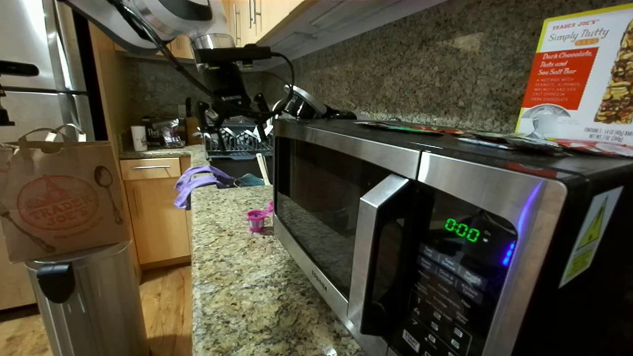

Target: Pick the sachet and put it on the microwave

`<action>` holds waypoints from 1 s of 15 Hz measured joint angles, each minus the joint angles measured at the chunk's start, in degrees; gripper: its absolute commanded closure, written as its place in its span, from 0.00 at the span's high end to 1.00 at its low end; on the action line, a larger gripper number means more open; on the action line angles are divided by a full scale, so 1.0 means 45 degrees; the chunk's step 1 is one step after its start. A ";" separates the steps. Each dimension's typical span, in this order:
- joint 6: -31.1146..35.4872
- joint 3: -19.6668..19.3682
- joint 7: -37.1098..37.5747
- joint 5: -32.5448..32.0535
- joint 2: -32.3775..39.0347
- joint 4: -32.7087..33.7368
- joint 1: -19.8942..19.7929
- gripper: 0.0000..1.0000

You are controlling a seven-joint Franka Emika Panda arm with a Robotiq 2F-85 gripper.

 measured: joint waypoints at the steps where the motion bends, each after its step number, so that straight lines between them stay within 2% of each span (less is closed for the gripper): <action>1: -0.0178 0.0073 -0.0092 -0.0150 0.0199 0.0140 0.0043 1.00; 9: -0.0742 0.0185 -0.0130 -0.1878 0.1316 0.1200 0.0267 1.00; 15: -0.1887 0.0183 -0.0045 -0.2469 0.1800 0.1710 0.0310 1.00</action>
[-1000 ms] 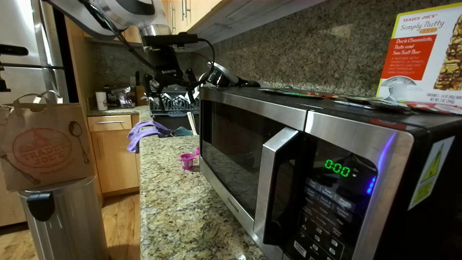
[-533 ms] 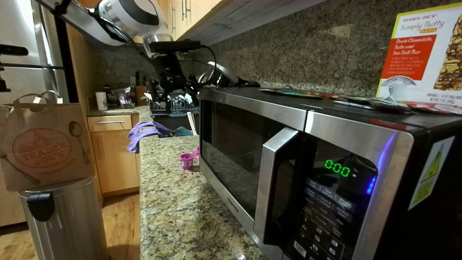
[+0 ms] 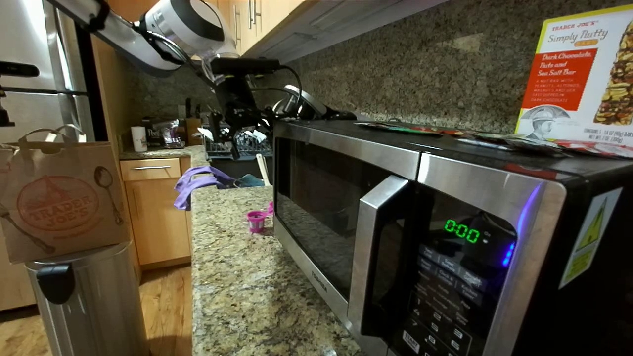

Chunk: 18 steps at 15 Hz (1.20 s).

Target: Pick the sachet and put it on the microwave

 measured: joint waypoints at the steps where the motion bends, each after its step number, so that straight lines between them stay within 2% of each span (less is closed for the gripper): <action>1: -0.0049 -0.0012 0.0104 -0.0104 0.0063 0.0058 0.0000 1.00; 7: 0.0692 -0.0178 0.0522 -0.0400 0.0573 0.0515 -0.0043 1.00; 18: 0.0722 -0.0160 0.0551 -0.0399 0.0592 0.0553 -0.0034 1.00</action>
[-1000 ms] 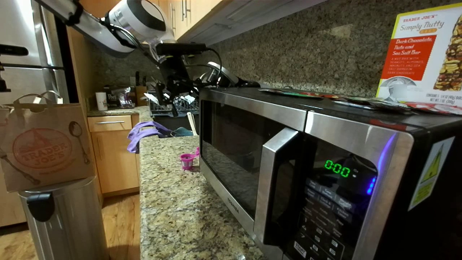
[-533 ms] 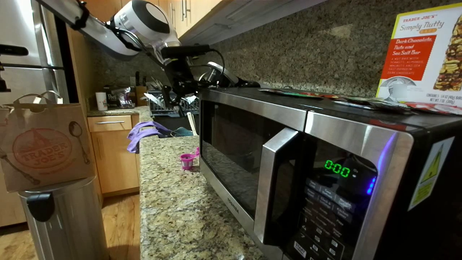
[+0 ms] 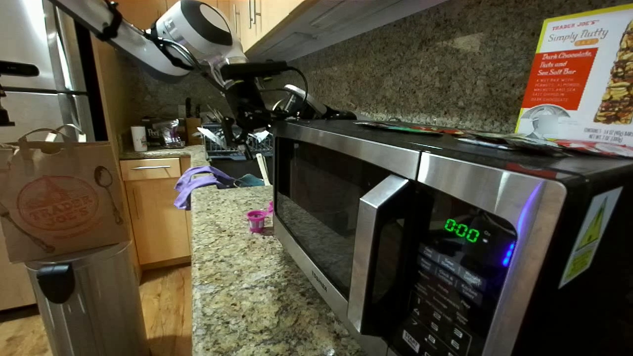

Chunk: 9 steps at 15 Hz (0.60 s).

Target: Pick the sachet and put it on the microwave

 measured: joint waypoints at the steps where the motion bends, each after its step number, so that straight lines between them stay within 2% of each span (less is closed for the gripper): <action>1: 0.0065 0.0046 -0.0001 0.0001 0.0013 0.0009 0.0009 1.00; 9: 0.0502 0.0274 -0.0003 0.0011 0.0628 0.0254 0.0046 1.00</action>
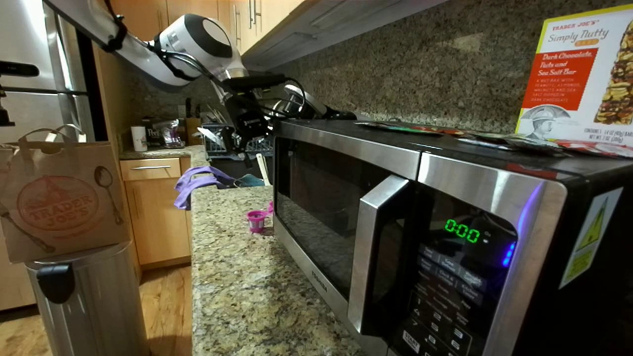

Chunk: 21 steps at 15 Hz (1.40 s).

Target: Pick the sachet and put it on the microwave

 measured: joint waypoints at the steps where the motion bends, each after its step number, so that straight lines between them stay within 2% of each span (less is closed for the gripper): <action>1: 0.0000 -0.0026 0.0000 -0.0004 0.0040 -0.0001 -0.0009 1.00; 4: 0.0010 -0.0149 -0.0001 -0.0321 0.0110 -0.0006 -0.0018 1.00; 8: 0.0437 -0.0417 0.0382 -0.2158 0.0161 -0.0115 -0.0007 1.00; 13: 0.0544 -0.0415 0.1610 -0.3592 0.0113 -0.0626 0.0193 1.00; 18: 0.1067 -0.0422 0.2471 -0.4064 -0.0101 -0.1203 0.0092 1.00; 21: 0.1888 -0.0416 0.2857 -0.4057 -0.0237 -0.1464 0.0044 1.00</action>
